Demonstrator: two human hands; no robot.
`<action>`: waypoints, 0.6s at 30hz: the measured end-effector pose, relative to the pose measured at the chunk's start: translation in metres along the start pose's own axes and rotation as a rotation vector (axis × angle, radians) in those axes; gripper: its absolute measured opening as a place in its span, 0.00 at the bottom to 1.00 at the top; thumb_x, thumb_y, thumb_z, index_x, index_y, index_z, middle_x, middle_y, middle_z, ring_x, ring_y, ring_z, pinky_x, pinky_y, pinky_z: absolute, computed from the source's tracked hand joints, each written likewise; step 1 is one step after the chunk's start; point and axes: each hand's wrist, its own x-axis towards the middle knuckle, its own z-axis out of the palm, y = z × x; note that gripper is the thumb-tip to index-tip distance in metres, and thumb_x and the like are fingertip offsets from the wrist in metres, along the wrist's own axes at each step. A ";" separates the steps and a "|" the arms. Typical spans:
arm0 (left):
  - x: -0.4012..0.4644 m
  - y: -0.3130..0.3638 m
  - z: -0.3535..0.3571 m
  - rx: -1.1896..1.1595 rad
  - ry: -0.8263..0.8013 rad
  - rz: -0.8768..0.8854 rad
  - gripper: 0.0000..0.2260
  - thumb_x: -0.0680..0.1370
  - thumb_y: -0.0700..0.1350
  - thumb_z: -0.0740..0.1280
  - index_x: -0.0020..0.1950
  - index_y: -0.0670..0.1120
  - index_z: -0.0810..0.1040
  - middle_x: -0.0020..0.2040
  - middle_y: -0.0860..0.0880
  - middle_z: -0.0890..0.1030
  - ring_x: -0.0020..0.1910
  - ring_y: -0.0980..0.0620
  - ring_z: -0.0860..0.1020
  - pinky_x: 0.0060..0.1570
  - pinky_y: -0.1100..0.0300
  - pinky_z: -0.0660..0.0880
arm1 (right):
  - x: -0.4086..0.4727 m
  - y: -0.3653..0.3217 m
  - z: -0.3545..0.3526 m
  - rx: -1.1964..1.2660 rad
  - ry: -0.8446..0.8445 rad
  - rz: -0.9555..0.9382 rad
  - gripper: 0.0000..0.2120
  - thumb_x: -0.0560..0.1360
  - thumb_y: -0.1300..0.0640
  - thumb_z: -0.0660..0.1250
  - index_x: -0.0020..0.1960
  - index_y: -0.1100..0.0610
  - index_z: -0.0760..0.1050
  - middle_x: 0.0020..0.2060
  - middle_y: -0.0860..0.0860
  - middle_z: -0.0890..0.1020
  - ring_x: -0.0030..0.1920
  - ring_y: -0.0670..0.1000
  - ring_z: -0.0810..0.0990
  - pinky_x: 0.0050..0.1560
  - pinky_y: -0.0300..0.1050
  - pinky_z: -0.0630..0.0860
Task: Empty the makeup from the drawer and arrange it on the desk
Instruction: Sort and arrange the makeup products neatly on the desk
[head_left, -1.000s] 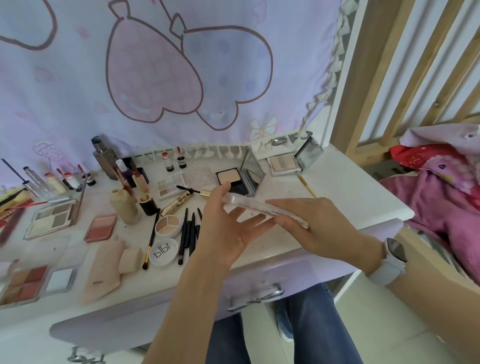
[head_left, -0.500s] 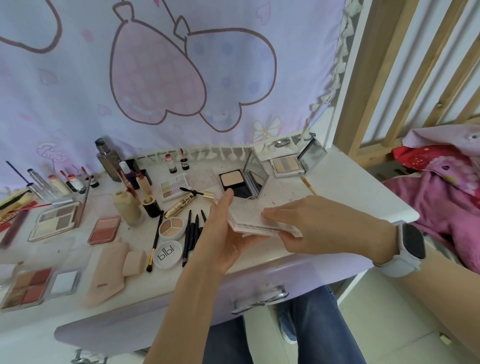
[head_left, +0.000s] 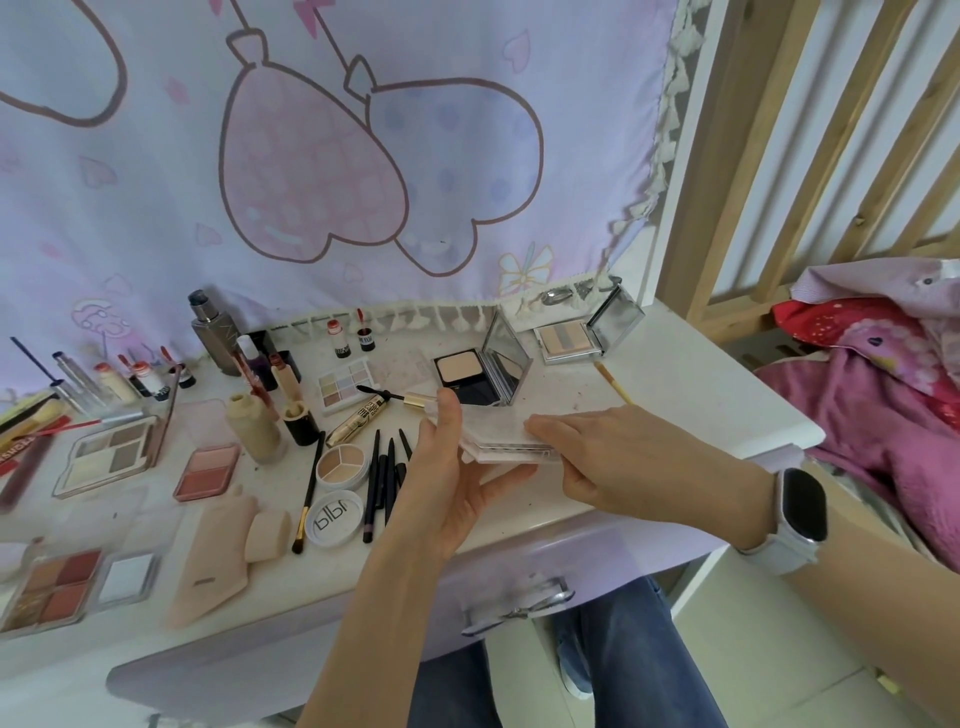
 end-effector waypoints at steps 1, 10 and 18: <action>0.000 -0.001 0.000 0.012 -0.006 0.011 0.43 0.65 0.65 0.64 0.70 0.38 0.61 0.61 0.35 0.75 0.55 0.39 0.79 0.41 0.54 0.79 | 0.000 -0.002 -0.004 0.014 0.000 0.010 0.21 0.77 0.58 0.51 0.70 0.59 0.62 0.55 0.54 0.78 0.45 0.58 0.78 0.42 0.50 0.73; -0.001 0.003 0.003 0.021 -0.144 0.023 0.52 0.59 0.62 0.77 0.73 0.41 0.57 0.67 0.35 0.69 0.62 0.39 0.74 0.48 0.49 0.78 | 0.000 -0.007 -0.019 0.047 -0.047 0.104 0.20 0.78 0.57 0.51 0.69 0.55 0.60 0.52 0.52 0.78 0.44 0.56 0.77 0.42 0.46 0.69; 0.001 0.003 0.009 -0.006 -0.072 0.010 0.50 0.56 0.63 0.78 0.70 0.43 0.64 0.65 0.37 0.72 0.60 0.40 0.76 0.47 0.49 0.78 | 0.001 -0.007 -0.023 0.056 -0.041 0.084 0.28 0.80 0.59 0.51 0.76 0.53 0.43 0.57 0.53 0.75 0.44 0.56 0.74 0.41 0.47 0.68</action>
